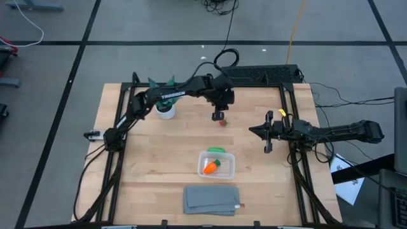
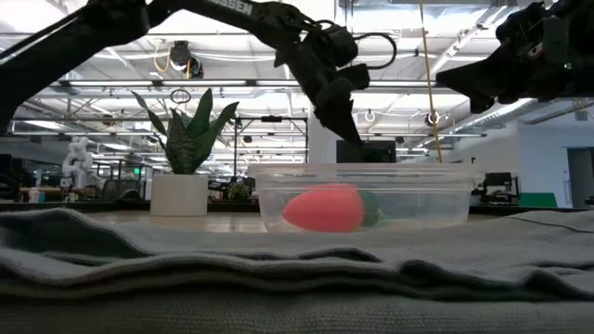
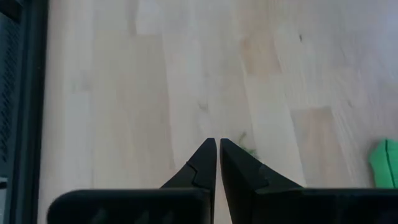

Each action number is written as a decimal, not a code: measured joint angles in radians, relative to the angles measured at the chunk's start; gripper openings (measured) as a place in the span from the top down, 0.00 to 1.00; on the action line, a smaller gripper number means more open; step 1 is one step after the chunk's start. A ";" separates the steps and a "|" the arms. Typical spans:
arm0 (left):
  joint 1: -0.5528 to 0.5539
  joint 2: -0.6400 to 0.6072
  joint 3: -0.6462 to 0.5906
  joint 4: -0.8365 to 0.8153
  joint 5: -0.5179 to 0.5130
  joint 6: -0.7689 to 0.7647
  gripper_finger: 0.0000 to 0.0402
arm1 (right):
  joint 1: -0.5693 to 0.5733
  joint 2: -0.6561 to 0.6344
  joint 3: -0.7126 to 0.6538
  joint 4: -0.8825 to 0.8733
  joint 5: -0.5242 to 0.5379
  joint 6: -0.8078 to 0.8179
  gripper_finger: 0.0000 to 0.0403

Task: Pick and placing Produce into tupperware
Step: Put the strawberry into the transparent bin

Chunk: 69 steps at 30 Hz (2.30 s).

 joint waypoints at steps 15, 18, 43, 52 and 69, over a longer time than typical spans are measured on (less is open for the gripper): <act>-0.022 0.003 -0.045 -0.034 -0.030 0.013 0.49 | 0.000 0.000 0.000 -0.017 0.000 0.008 1.00; -0.031 0.003 -0.049 -0.035 -0.070 -0.001 0.34 | 0.000 0.000 0.000 -0.018 -0.001 0.013 1.00; -0.065 0.069 -0.051 0.007 -0.024 -0.016 0.14 | 0.001 0.000 0.000 -0.047 -0.005 0.031 1.00; -0.064 0.096 -0.053 -0.038 -0.028 -0.014 0.14 | 0.001 0.006 0.000 -0.043 -0.005 0.033 1.00; -0.062 0.117 -0.072 -0.001 -0.053 -0.013 0.14 | 0.001 0.006 0.000 -0.043 -0.005 0.031 1.00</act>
